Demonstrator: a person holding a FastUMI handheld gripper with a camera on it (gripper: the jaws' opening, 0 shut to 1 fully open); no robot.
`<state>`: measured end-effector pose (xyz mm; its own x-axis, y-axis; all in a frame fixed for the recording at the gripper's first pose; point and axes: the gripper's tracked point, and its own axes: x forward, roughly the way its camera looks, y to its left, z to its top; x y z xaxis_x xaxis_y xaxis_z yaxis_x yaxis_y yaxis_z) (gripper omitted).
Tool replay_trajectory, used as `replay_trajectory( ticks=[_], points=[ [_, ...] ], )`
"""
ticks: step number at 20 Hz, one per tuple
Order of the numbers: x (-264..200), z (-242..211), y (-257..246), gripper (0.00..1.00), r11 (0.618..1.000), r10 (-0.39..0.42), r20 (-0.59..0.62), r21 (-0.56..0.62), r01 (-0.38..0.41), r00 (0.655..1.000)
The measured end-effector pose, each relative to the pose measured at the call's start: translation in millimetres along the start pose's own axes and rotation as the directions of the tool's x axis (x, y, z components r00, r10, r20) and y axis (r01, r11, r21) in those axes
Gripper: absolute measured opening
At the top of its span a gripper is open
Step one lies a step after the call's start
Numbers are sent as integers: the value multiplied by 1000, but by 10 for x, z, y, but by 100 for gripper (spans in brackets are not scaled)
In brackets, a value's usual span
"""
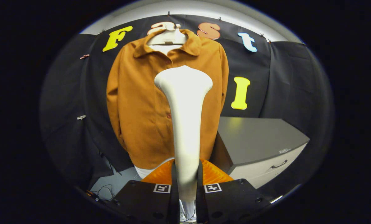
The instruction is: Iron the clothes twice with a garment steamer, once on the left side and once on the right side.
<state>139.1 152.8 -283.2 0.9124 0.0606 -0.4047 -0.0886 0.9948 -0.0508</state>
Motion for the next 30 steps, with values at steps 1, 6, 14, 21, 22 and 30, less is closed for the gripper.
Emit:
replay_trajectory(
  ticks=[1,6,14,21,22,30],
  points=[
    [-8,128,58,24,1000,7,32,-19,-6,999],
    [38,599,441,24,998,52,116,-51,-47,992],
    [433,754,966,24,992,74,144,-115,-58,987],
    [859,652,1088,24,986,29,160,-169,-2,987],
    [918,621,1087,24,985,20,157,-174,8,987],
    [1111,344,1054,24,967,-26,188,-243,72,982]
  ],
)
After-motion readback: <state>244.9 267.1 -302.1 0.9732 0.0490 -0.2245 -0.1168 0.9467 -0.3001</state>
